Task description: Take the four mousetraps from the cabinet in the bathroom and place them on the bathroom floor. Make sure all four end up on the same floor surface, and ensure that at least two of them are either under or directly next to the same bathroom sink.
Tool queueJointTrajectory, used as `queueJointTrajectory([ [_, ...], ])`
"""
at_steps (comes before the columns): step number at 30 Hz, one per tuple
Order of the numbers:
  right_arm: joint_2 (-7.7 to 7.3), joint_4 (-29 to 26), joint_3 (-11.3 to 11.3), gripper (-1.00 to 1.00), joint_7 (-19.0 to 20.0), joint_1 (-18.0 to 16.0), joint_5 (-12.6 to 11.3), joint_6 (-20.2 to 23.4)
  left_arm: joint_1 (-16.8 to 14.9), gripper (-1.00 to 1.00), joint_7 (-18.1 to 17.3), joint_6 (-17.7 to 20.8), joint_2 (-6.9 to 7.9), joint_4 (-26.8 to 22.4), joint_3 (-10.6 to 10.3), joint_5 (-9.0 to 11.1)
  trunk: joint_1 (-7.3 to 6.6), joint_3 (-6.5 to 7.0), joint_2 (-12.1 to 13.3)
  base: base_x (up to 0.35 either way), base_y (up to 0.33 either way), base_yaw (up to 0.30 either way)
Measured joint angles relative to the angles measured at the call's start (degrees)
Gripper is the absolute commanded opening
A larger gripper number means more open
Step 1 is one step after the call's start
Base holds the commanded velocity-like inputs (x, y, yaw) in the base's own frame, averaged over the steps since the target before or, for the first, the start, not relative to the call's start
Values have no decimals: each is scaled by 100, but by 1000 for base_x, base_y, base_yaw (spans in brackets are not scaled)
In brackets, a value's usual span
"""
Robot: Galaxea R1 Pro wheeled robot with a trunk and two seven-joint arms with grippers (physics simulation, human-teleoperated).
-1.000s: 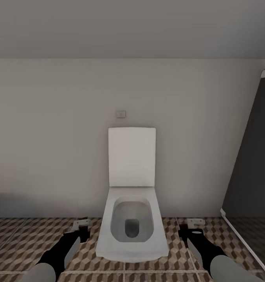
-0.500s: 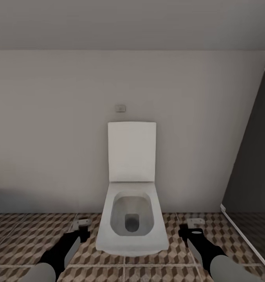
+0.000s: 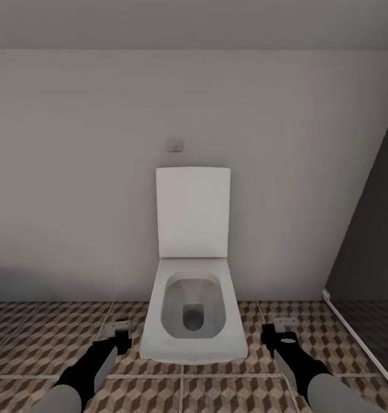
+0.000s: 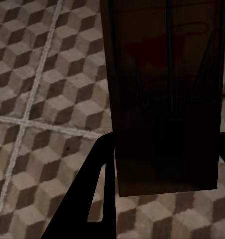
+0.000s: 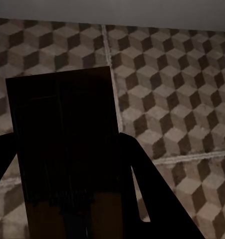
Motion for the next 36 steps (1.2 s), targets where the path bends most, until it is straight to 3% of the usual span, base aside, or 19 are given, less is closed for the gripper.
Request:
queueJointTrajectory([
  [36, -1, 63, 3, -100, 2, 0, -19, -213, 0, -100, 0, 3, 13, 0, -1, 0, 93, -798, -49, 0, 0, 0],
])
